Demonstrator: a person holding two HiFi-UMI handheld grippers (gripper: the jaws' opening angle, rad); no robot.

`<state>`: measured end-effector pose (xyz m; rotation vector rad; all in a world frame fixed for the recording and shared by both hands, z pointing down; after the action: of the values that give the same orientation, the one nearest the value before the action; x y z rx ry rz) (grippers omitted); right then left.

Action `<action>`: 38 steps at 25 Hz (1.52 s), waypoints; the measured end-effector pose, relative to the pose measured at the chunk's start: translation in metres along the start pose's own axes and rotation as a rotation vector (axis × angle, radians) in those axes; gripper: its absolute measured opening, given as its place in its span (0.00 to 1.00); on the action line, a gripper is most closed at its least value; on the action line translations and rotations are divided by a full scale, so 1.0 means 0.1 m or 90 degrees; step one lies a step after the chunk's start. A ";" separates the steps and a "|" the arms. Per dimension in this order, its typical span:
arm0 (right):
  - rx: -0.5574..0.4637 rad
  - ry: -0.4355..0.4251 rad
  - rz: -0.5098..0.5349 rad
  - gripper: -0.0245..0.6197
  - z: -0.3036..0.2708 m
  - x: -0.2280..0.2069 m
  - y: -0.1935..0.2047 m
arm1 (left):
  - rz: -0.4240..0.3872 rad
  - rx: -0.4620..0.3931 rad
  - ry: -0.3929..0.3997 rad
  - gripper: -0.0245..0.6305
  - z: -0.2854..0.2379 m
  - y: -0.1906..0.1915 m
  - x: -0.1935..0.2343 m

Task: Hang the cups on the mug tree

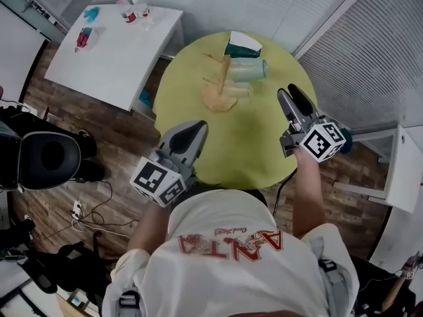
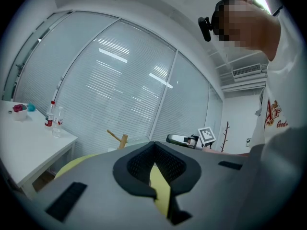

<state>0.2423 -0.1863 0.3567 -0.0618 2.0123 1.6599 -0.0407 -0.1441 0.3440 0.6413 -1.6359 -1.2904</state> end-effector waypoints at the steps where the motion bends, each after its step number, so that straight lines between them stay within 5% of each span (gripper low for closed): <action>1: -0.007 0.002 0.017 0.33 0.06 0.07 -0.01 | -0.004 -0.001 0.006 0.05 -0.01 -0.03 0.00; 8: -0.061 0.025 0.083 0.04 0.41 0.51 -0.09 | -0.029 -0.011 0.049 0.05 -0.03 -0.18 -0.08; 18: -0.054 0.054 0.245 0.04 0.64 1.09 -0.08 | -0.056 -0.026 0.076 0.05 0.07 -0.32 -0.17; 38: -0.034 0.035 0.254 0.04 0.70 1.16 -0.03 | -0.057 -0.037 0.073 0.05 0.13 -0.31 -0.31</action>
<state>0.1687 -0.0887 0.2978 0.2975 2.1218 1.9699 -0.0433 -0.1220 0.3046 0.7462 -1.4863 -1.3349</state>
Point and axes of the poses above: the fingertips, and each gripper's own axes: z backward along the fingers, x to its left, y out of its underside, the point moved 5 cm from there along z, backward along the fingers, and after that the axes turned 8 degrees about y, right-handed, at the moved point
